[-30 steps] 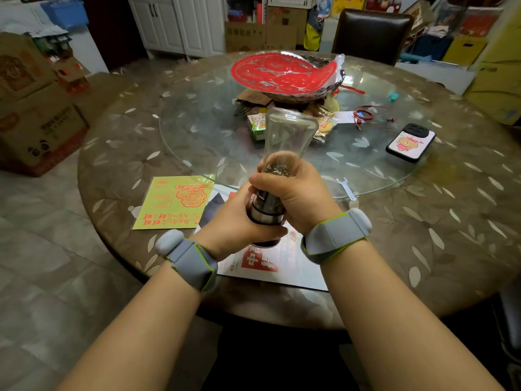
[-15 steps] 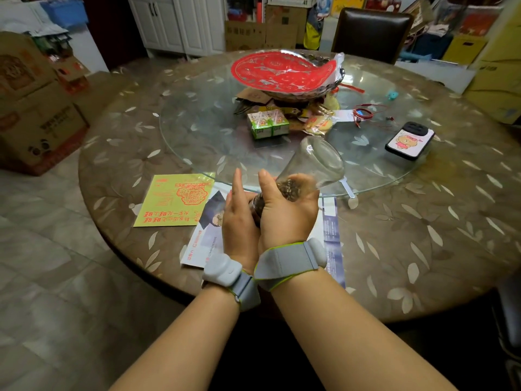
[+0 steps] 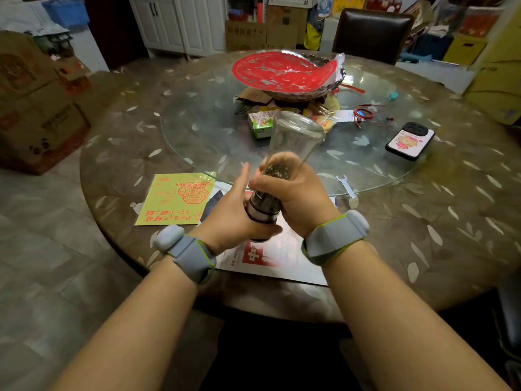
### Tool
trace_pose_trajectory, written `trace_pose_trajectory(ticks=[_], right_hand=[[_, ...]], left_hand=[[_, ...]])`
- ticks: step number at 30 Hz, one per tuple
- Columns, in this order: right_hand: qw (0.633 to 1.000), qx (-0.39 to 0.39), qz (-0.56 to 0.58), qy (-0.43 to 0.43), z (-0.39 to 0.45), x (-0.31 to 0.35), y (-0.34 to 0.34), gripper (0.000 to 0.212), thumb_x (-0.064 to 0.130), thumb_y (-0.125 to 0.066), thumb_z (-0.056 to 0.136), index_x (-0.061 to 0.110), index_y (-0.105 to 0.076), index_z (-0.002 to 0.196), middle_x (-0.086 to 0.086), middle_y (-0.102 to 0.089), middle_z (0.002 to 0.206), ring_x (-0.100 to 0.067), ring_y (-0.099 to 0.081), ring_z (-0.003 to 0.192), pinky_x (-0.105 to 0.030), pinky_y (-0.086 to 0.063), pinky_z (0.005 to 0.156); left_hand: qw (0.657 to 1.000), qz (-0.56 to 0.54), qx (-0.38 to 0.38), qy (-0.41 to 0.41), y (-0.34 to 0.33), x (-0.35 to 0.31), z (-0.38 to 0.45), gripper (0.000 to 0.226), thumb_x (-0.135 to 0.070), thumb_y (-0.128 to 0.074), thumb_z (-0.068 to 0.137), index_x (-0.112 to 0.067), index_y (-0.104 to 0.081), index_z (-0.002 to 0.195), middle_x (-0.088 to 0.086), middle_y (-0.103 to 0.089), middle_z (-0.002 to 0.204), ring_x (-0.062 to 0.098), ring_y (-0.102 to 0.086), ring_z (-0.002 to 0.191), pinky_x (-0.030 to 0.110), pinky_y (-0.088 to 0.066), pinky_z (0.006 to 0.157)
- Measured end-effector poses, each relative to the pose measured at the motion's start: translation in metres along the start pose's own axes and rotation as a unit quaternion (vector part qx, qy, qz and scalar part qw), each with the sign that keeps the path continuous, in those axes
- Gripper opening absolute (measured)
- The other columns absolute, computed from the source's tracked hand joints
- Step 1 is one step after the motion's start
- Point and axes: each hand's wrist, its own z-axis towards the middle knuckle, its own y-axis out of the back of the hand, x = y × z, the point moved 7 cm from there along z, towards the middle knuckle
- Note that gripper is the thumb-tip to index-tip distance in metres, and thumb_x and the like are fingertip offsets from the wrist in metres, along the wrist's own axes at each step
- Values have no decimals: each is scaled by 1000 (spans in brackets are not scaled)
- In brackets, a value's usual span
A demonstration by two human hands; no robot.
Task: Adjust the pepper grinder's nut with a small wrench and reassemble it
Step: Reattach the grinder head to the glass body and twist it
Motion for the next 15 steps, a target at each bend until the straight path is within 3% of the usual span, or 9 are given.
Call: trace_pose_trajectory(ticks=[2,4,6,8,11,15], right_hand=[[994,93,45,-15,3,6,-8,26,-1,-74,59,11,-58,75,-9,-60,74,-28,-58,75,-45,-50,78],[974,200,100,-42,-1,13,-20,23,-9,-65,65,5,-55,80,-10,-57,72,-29,-58,69,-40,-50,74],[942,293,150,-60,-9,21,-31,23,-10,-61,69,3,-52,85,-9,-57,73,-29,-59,69,-39,-49,74],[924,338,164,-67,-15,24,-37,24,-6,-62,68,2,-52,88,-9,-59,74,-27,-61,69,-39,-49,76],[933,326,138,-65,-16,24,-37,24,-11,-61,67,3,-54,86,-9,-60,74,-26,-61,68,-35,-52,72],[969,221,94,-59,-8,16,-26,21,-11,-61,68,4,-56,83,-11,-57,71,-27,-58,64,-32,-52,65]], left_hand=[[994,-38,100,-7,-2,-4,1,81,5,-83,63,-2,-43,134,1,-71,101,3,-67,87,17,-52,74],[973,-80,216,-5,-10,-6,-2,48,-5,-79,59,-4,-63,104,2,-73,89,13,-69,83,24,-53,75],[932,-152,330,7,-20,-10,-11,39,-12,-83,58,-14,-70,95,0,-73,90,14,-69,86,26,-54,79],[902,-185,389,-2,-26,-12,-17,39,-23,-87,64,-20,-72,100,-3,-74,96,12,-69,93,24,-53,84],[924,-169,344,-4,-25,-5,-11,41,-17,-86,60,-22,-73,98,-3,-74,93,13,-69,92,25,-53,84],[961,-114,251,-5,-18,0,-3,35,-11,-74,60,-9,-64,94,-1,-72,87,16,-68,87,26,-53,81]])
